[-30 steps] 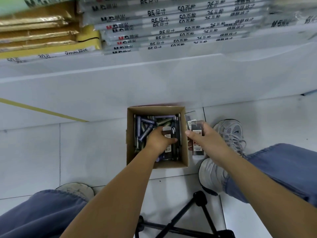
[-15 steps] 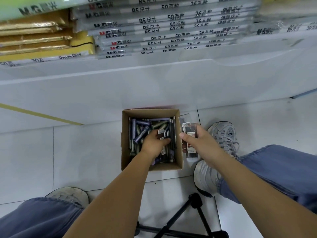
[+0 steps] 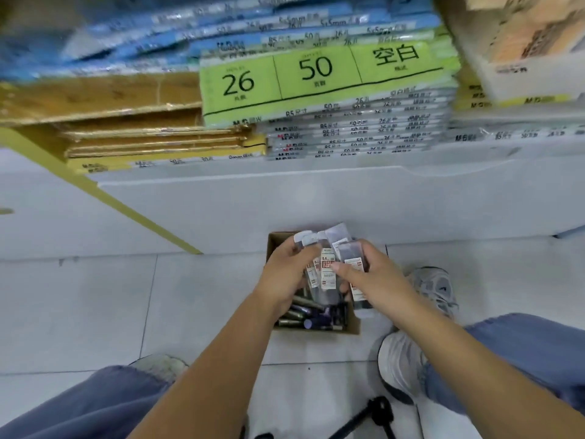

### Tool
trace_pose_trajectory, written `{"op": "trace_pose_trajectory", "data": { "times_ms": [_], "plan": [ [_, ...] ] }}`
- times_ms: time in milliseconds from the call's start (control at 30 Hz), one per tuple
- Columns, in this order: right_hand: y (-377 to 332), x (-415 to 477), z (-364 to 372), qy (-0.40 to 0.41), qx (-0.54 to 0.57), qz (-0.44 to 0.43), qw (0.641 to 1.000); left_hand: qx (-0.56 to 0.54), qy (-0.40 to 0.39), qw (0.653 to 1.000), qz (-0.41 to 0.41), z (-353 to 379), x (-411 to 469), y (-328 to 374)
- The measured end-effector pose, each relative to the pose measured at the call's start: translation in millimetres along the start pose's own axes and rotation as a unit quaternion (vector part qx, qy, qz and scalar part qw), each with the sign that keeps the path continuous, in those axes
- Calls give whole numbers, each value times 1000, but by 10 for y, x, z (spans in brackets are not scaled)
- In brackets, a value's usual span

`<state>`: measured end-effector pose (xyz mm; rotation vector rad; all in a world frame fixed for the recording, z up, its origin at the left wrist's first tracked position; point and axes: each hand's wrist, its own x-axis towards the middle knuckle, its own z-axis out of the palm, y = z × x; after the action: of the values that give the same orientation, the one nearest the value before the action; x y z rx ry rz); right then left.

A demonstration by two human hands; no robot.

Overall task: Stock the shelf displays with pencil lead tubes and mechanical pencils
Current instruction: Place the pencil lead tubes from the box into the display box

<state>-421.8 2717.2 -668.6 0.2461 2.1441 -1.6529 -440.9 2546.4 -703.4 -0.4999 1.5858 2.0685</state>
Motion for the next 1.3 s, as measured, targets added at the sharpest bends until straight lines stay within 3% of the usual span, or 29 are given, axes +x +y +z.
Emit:
{"op": "trace_pose_trajectory", "data": {
  "times_ms": [267,400,533,633,867,1167,1300],
  "plan": [
    [-721,-346,265,5,16,-130,991,-48,-58,996,42,33,-825,579],
    [-1226,-533,292,-49,9,-183,982,-69,-76,991,85,-86,-1197,1053],
    [-1808,-694,208,-108,-49,-216,969,58,-36,987,148,-195,-1631,1561],
    [-2235,-766,102,-146,-104,-239,954,160,11,965,207,-284,-1905,1949],
    [-2955,-850,108,-198,-200,-291,914,191,74,934,294,-318,-2158,2577],
    [-3123,-683,263,-164,-164,-326,916,118,61,934,332,-391,-2025,2676],
    [-3206,-649,203,-181,-48,-301,935,55,89,934,341,-432,-2016,2759]
  ]
}}
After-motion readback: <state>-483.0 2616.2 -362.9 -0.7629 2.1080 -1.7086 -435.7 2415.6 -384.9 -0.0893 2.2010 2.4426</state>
